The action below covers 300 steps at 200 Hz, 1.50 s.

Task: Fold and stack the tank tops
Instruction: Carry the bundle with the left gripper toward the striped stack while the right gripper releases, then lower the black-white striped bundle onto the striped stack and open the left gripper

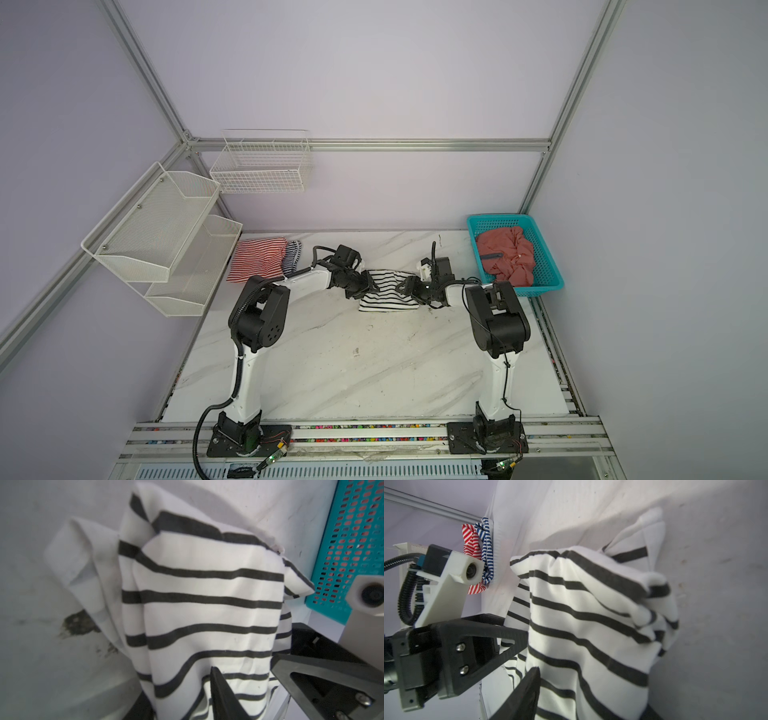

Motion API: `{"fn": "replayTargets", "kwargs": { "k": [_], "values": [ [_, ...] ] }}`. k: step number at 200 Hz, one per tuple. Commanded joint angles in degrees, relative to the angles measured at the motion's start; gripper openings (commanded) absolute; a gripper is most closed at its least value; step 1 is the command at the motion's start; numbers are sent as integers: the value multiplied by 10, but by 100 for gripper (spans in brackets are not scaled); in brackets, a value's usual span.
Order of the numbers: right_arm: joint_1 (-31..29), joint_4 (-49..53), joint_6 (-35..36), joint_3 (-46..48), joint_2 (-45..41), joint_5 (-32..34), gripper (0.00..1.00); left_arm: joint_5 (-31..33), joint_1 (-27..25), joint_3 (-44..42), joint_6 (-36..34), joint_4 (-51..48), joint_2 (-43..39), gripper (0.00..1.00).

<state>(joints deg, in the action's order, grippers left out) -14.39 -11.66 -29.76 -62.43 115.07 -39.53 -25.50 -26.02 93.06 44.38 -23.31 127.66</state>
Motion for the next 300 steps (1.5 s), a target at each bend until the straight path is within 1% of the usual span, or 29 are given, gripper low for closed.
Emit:
{"fn": "replayTargets", "kwargs": {
  "k": [1,6,12,35,59,87,107,133,173,183,188,217,249,279,300],
  "values": [
    [-8,38,-12,23,35,14,59,5,-2,-9,3,0,14,13],
    [-7,41,-12,23,31,20,60,7,1,-4,0,-6,14,6],
    [-6,46,-10,22,24,29,61,11,3,3,-5,-14,13,0],
    [-6,68,-10,23,-14,74,63,39,19,38,-37,-61,3,0],
    [-6,82,-13,33,-72,122,64,94,38,90,-83,-127,-10,0],
    [-6,84,-20,41,-114,127,65,161,57,183,-150,-223,-5,0],
    [-6,86,-20,44,-125,126,65,180,72,237,-196,-265,5,0],
    [-6,82,-20,49,-129,125,65,204,94,281,-245,-299,15,0],
    [-6,75,-19,54,-125,118,65,248,136,310,-313,-315,9,0],
    [-6,74,-19,53,-122,117,65,260,148,314,-318,-315,5,0],
    [-6,74,-19,54,-121,116,65,265,153,315,-338,-315,2,0],
    [-6,73,-17,52,-114,113,65,301,180,321,-385,-315,-10,0],
    [-6,70,-18,51,-107,111,65,378,188,321,-418,-314,-29,0],
    [-6,67,-20,48,-98,109,64,388,195,321,-429,-314,-47,0],
    [-6,63,-19,48,-95,105,64,415,200,325,-429,-312,-53,0]
  ]
}}
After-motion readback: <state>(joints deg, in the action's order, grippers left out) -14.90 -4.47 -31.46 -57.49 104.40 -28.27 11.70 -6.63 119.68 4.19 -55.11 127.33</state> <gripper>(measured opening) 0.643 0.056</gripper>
